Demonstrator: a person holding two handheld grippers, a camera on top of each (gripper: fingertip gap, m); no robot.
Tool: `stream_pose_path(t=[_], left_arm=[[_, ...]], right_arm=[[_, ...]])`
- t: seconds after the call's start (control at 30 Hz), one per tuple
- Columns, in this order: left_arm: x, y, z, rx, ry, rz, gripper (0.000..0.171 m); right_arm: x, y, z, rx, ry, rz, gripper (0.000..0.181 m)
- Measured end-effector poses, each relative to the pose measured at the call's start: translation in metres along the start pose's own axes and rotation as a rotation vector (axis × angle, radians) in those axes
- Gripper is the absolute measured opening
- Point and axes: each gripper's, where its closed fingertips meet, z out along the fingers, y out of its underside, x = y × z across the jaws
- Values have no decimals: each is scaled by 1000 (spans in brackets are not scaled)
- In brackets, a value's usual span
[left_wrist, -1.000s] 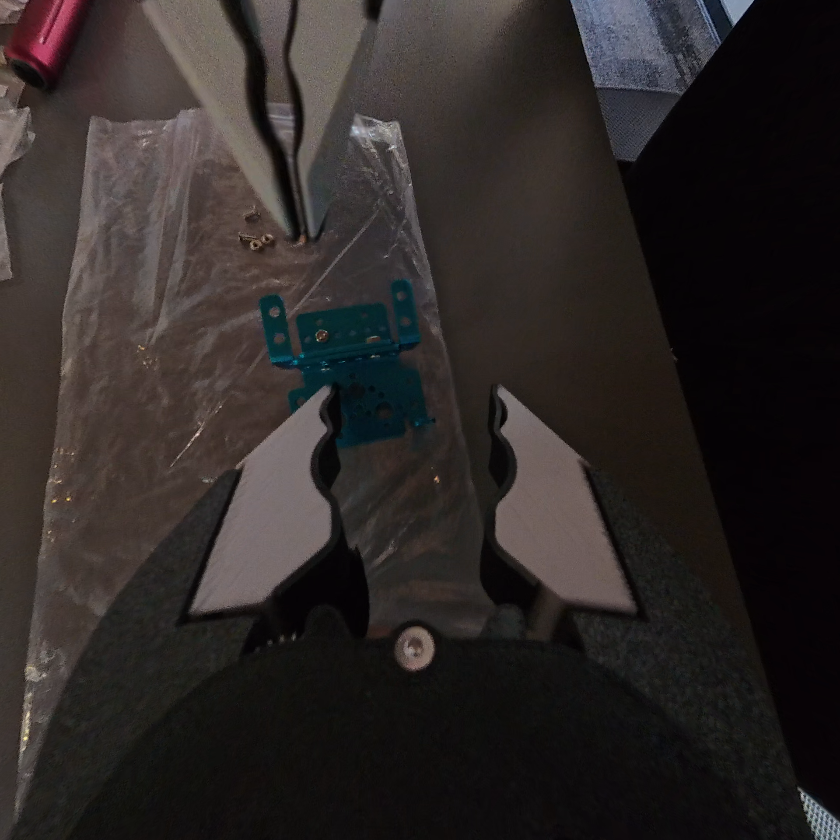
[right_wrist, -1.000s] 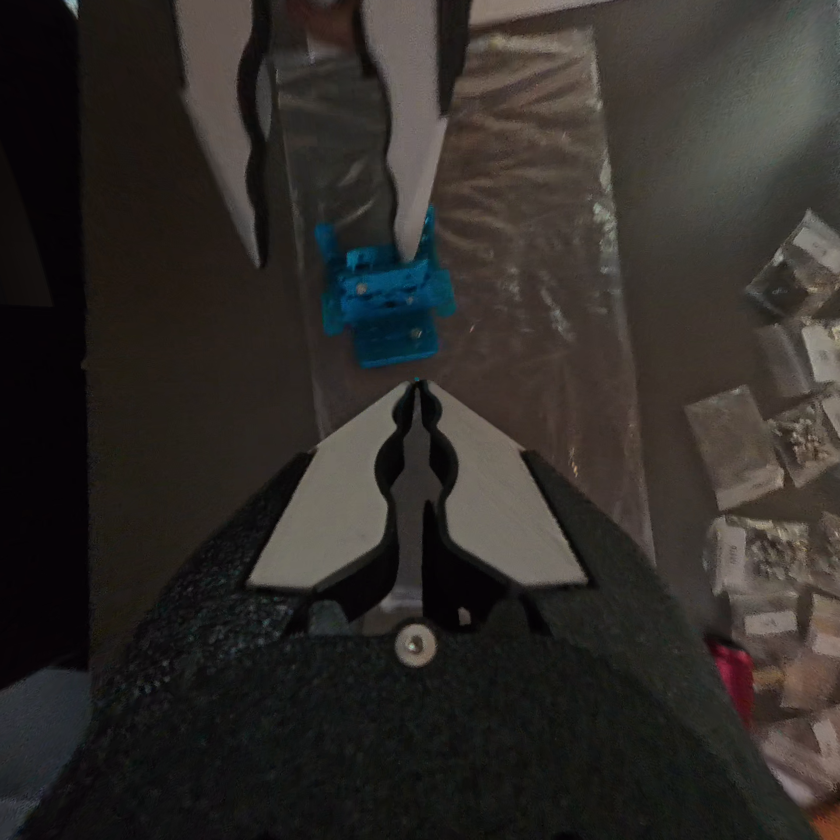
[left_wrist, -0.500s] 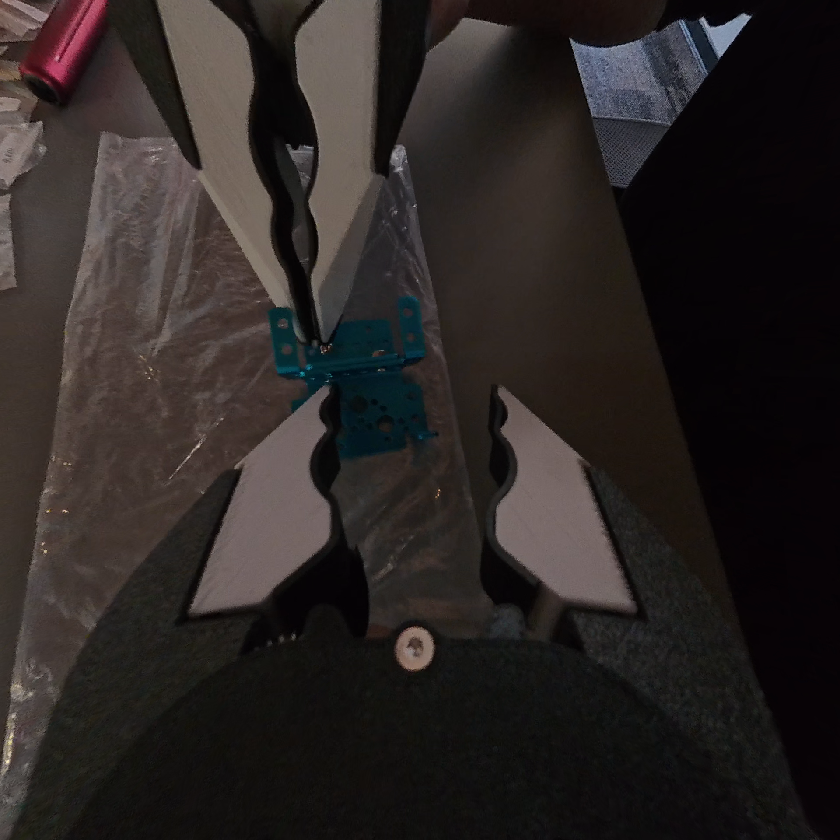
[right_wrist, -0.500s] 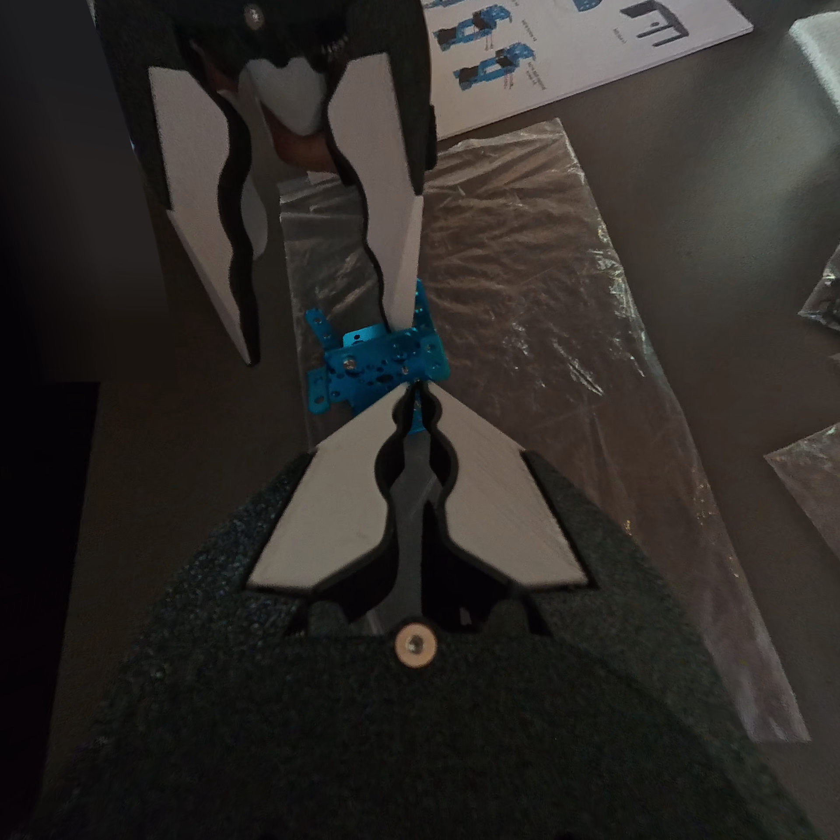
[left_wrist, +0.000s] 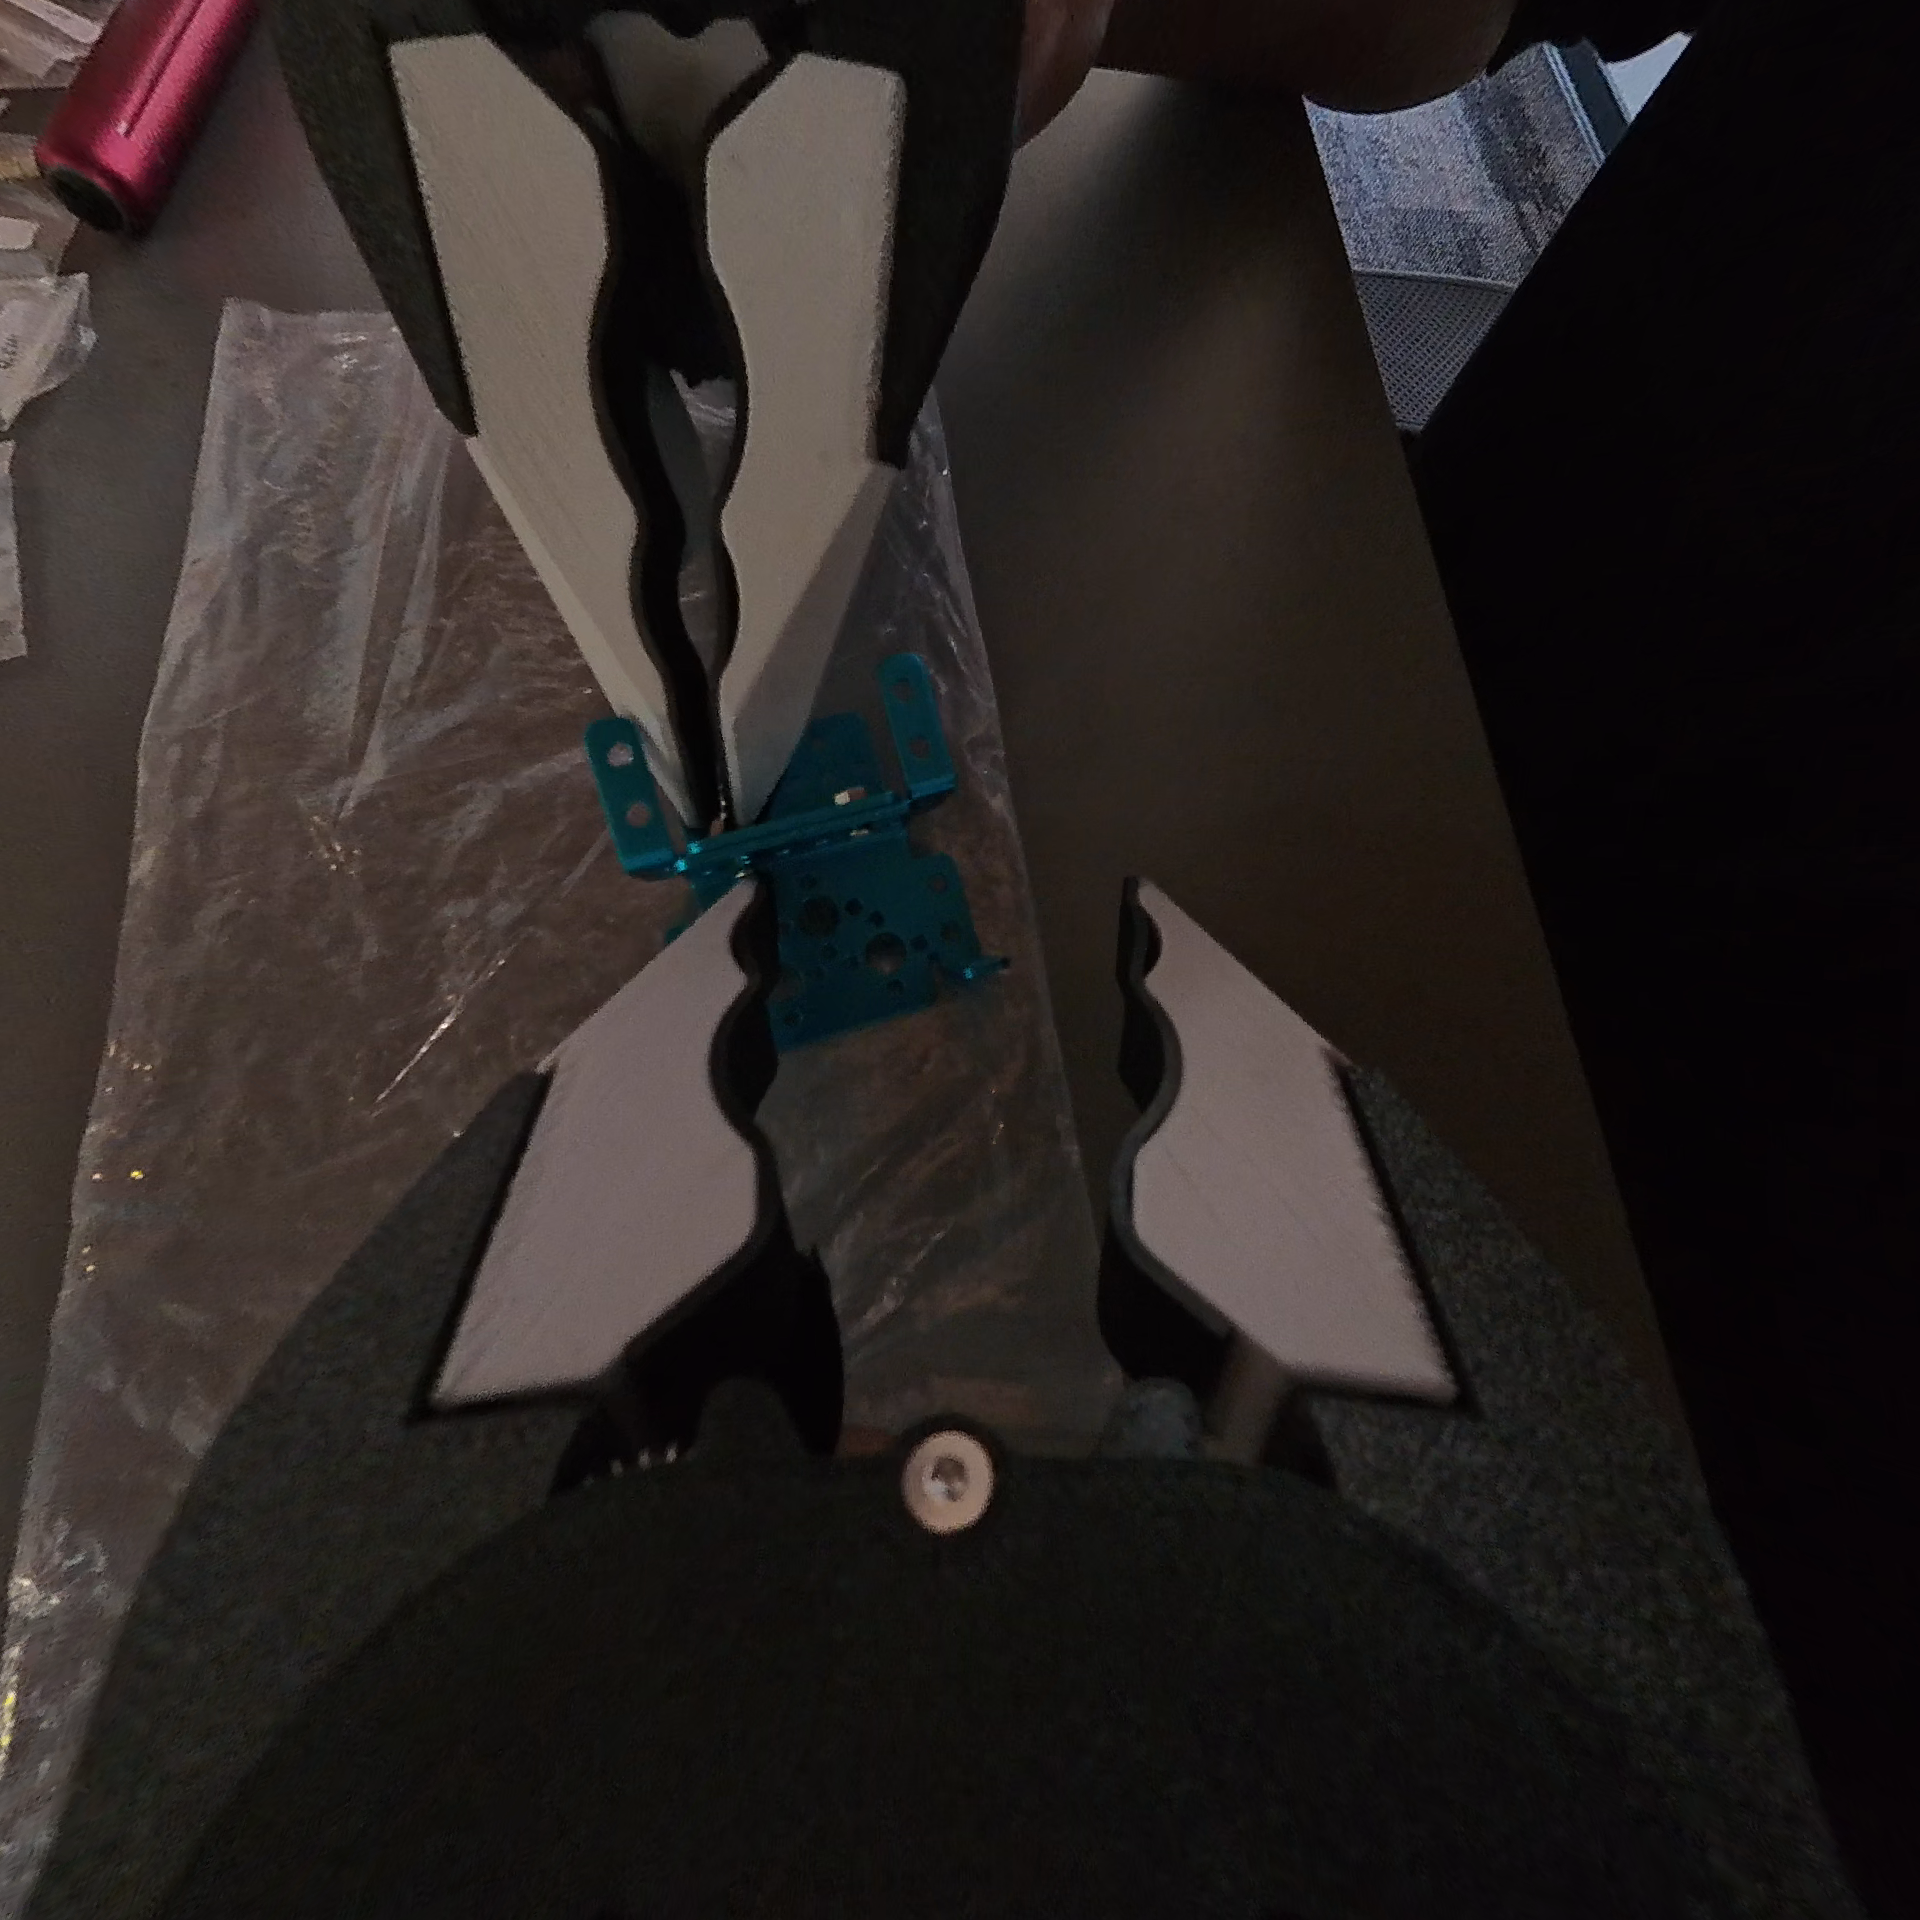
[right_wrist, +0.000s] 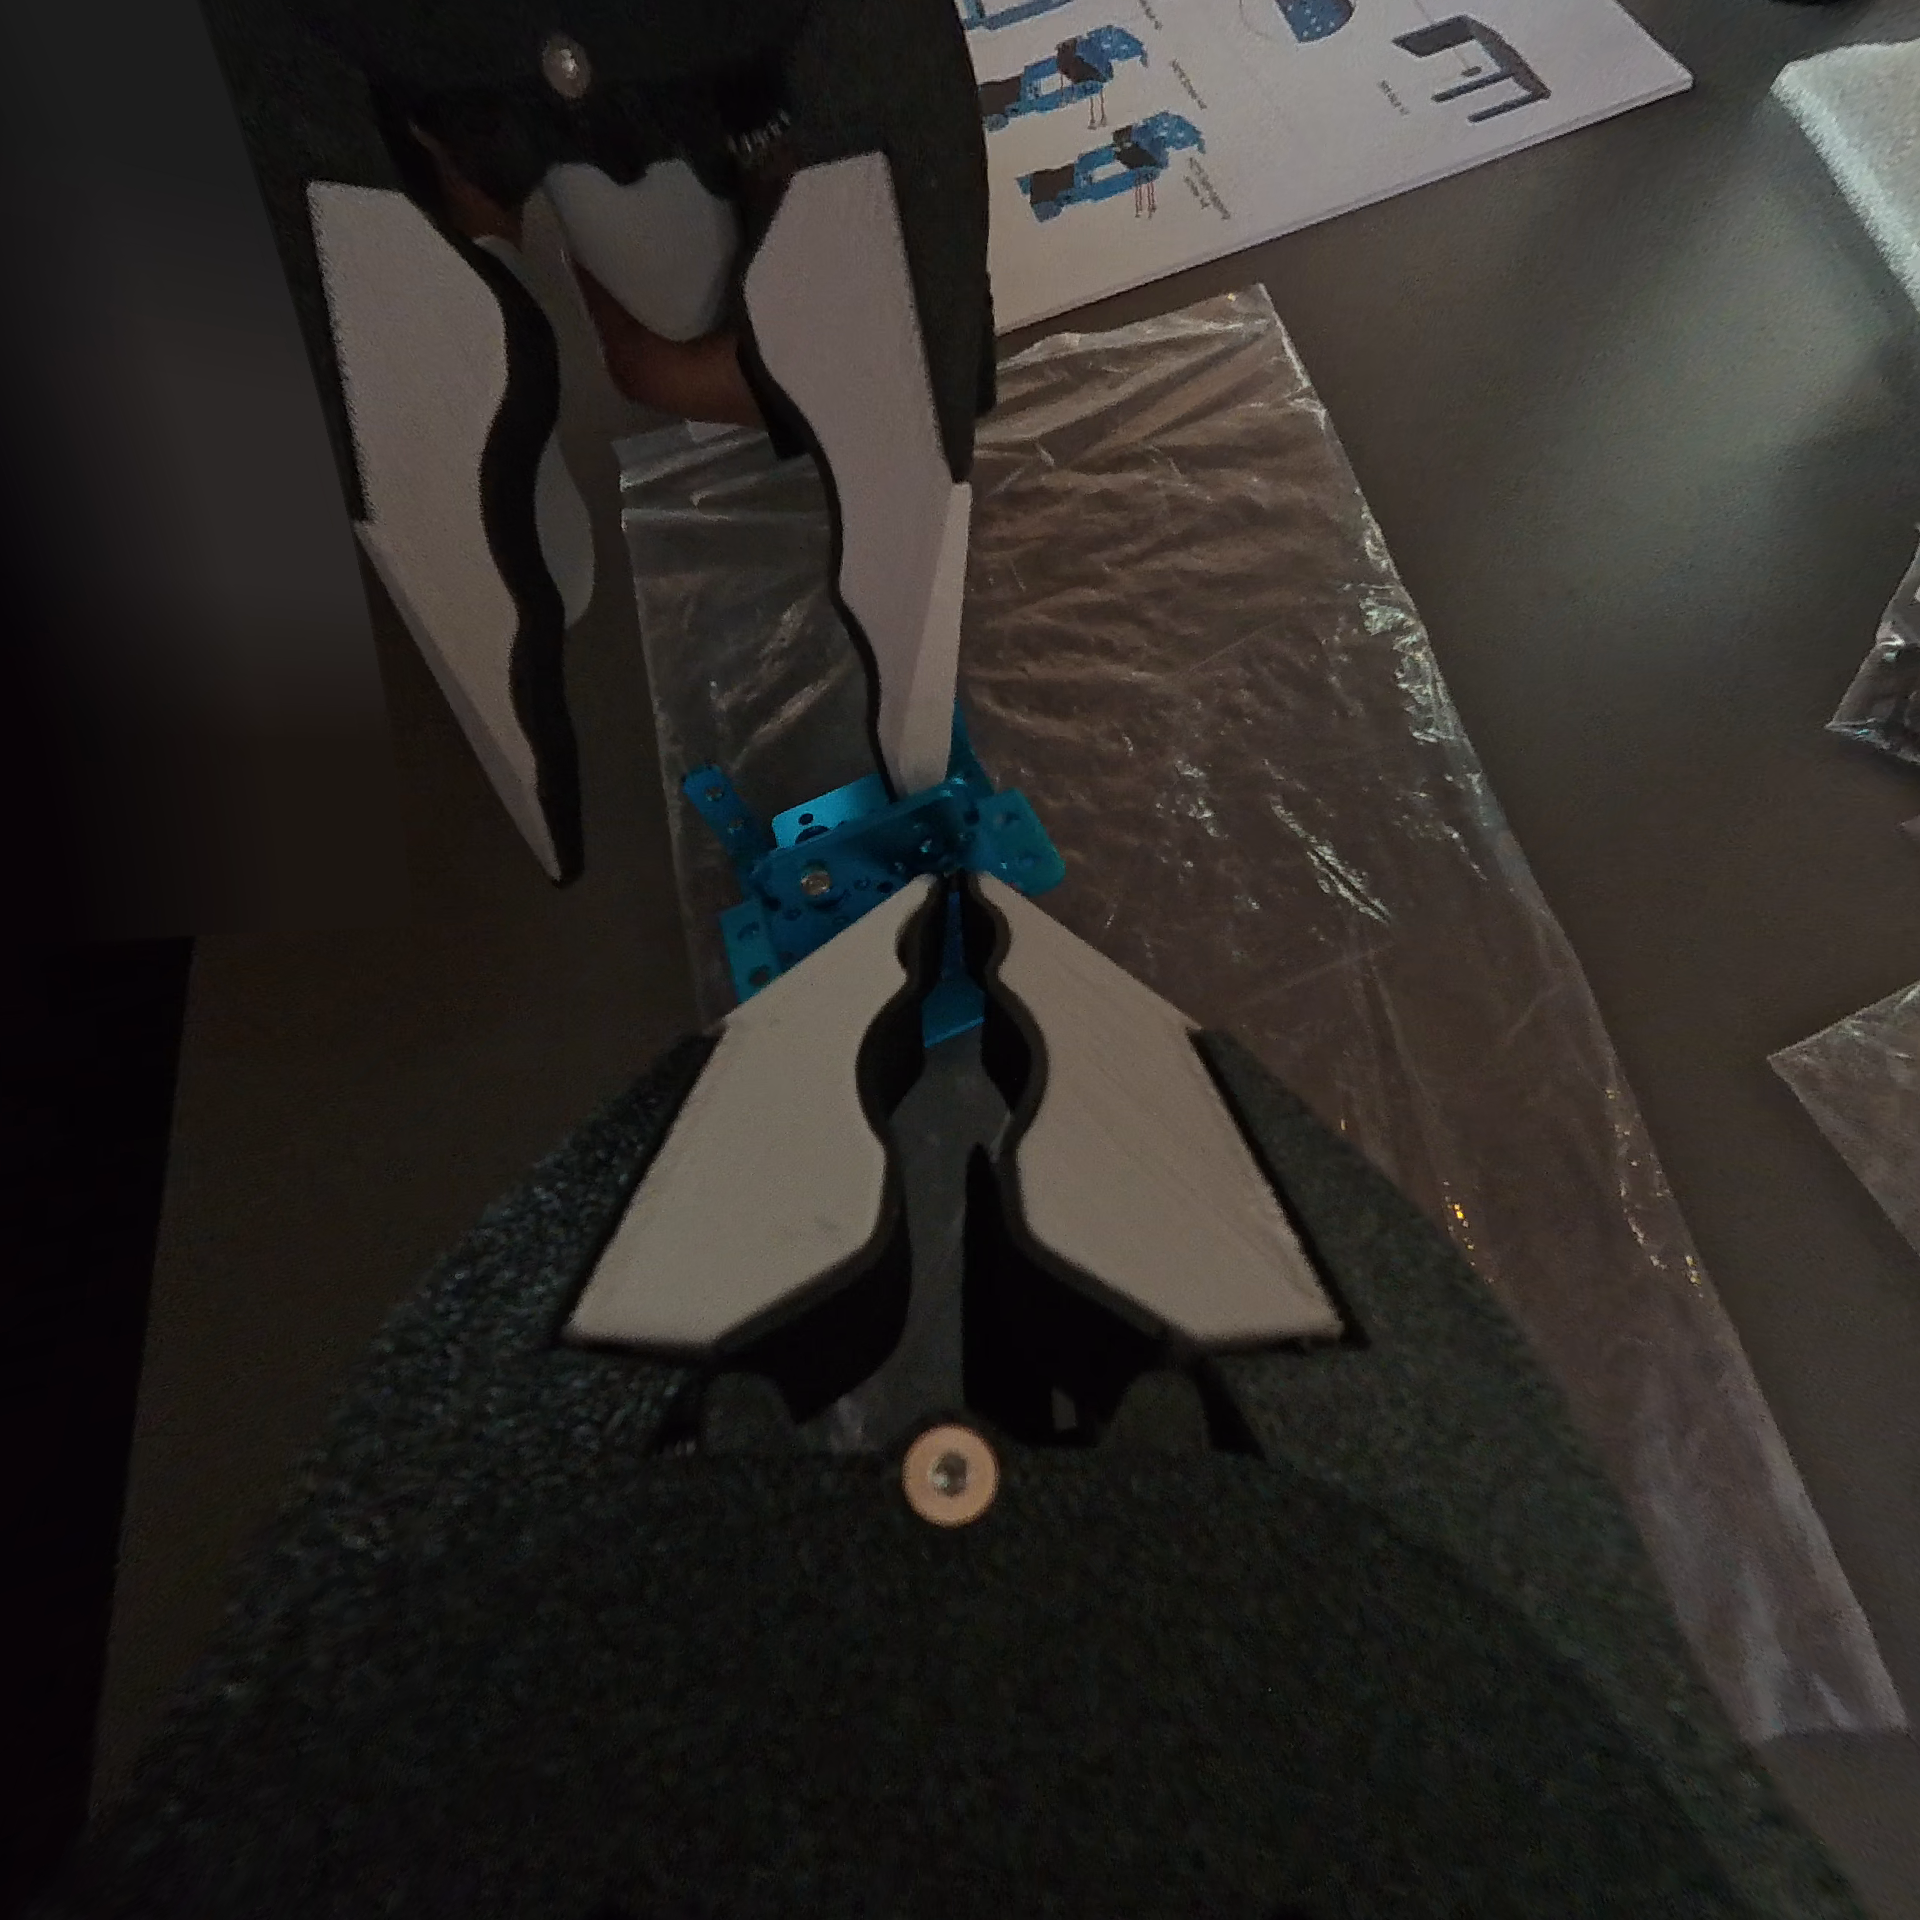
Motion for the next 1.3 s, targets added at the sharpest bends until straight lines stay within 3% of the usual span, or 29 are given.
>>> stream_pose_path(t=[1.3], left_arm=[[0,-1,1,0,-3,7,67]], right_arm=[[-7,6,-3,-28,-56,-24,4]])
